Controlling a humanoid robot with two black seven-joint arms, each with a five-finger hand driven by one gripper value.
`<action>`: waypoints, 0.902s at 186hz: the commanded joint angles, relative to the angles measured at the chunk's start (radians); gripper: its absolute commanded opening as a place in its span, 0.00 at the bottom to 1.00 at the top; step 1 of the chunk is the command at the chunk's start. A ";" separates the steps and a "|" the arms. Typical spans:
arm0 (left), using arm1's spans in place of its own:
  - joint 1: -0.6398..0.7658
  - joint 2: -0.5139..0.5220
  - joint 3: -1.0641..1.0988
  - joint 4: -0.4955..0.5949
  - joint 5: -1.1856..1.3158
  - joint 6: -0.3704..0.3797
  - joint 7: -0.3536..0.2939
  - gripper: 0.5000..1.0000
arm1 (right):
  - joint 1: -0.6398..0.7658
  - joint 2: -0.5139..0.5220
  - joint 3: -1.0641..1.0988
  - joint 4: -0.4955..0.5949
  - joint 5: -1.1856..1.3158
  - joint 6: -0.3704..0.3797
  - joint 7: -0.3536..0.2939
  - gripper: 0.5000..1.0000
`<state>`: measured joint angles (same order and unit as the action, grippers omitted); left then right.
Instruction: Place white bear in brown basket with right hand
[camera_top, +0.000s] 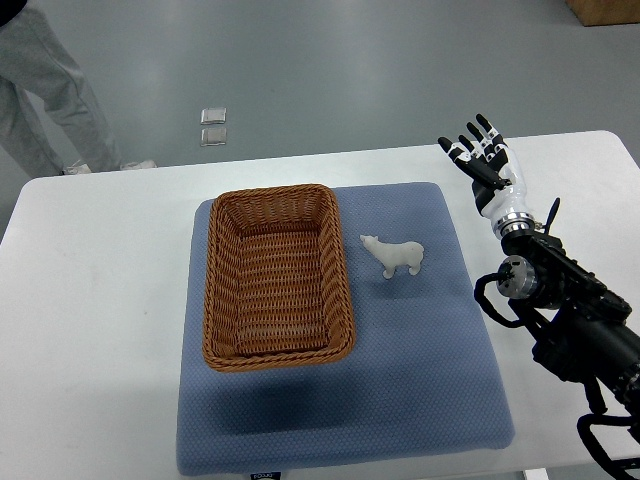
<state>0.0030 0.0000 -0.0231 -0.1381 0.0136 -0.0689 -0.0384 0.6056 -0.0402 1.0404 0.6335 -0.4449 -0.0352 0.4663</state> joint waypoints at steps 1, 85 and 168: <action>0.000 0.000 0.000 0.000 0.000 0.000 0.000 1.00 | 0.000 -0.003 0.001 0.000 0.000 0.000 0.000 0.84; -0.001 0.000 0.003 0.000 0.000 0.000 0.000 1.00 | 0.002 -0.006 0.006 0.000 0.000 -0.006 0.000 0.84; -0.003 0.000 0.003 0.000 0.000 0.000 0.000 1.00 | 0.032 -0.035 -0.003 0.009 0.002 -0.006 -0.005 0.84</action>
<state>-0.0001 0.0000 -0.0199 -0.1381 0.0136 -0.0690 -0.0384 0.6291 -0.0690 1.0428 0.6391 -0.4440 -0.0420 0.4634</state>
